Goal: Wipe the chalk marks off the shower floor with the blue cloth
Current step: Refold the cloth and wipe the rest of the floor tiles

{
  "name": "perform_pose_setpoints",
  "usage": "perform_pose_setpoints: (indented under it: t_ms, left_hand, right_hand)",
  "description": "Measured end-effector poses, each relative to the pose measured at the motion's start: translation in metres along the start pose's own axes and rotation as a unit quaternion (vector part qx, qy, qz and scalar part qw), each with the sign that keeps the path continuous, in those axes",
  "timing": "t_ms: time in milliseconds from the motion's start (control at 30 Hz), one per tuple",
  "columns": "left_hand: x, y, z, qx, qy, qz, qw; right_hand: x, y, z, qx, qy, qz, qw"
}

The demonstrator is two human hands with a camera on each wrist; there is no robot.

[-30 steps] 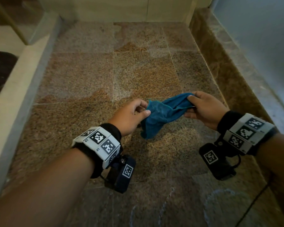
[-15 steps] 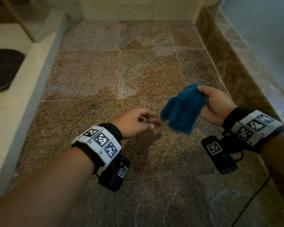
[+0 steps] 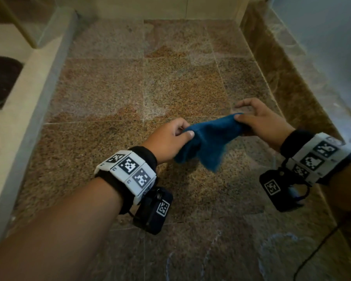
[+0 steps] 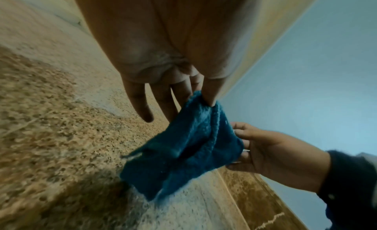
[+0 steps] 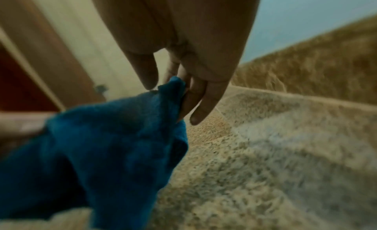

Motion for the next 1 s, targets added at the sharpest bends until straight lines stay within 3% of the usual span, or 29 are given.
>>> perform_pose_setpoints:
  t_ms: [167,233,333,433,533,600,700,900,1000]
  left_hand:
    - [0.001,-0.005,0.001,-0.006,-0.007,-0.094,0.996]
    - [0.000,-0.005,0.002,-0.010,-0.016,-0.132,0.991]
    - [0.000,-0.002,0.000,-0.021,-0.020,-0.166,0.986]
    - [0.003,-0.007,0.000,-0.019,-0.020,-0.159,0.987]
    - [0.008,-0.021,0.002,0.015,0.001,-0.127,0.992]
    - [0.015,-0.029,0.000,0.051,0.028,-0.087,0.994]
    - [0.019,-0.028,-0.005,0.060,0.044,-0.059,0.995]
    - [-0.024,-0.017,-0.001,0.064,-0.116,0.049,0.990]
    - [-0.018,-0.020,0.004,0.049,-0.058,0.088,0.993]
  right_hand:
    - [-0.037,0.002,-0.010,0.070,-0.185,-0.183,0.963]
    - [-0.045,0.003,-0.011,0.085,-0.188,-0.231,0.951]
    - [-0.046,0.004,-0.010,0.095,-0.137,-0.328,0.930]
    - [-0.046,0.001,-0.008,0.116,-0.122,-0.344,0.924]
    - [-0.043,-0.005,-0.011,0.077,-0.126,-0.134,0.980]
    - [-0.043,-0.001,-0.013,0.043,-0.136,-0.008,0.990]
    - [-0.047,0.004,-0.016,0.030,-0.155,0.065,0.985]
    - [-0.058,0.000,-0.018,0.015,-0.179,0.224,0.958]
    - [-0.061,0.004,-0.019,-0.009,-0.190,0.290,0.938]
Point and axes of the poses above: each hand's wrist, its own z-axis towards the middle knuckle, its own x-axis out of the back of the hand, y = z × x, the point moved 8 cm from there along z, towards the middle knuckle, and after that the axes turned 6 degrees about -y, right-handed, at the moved point
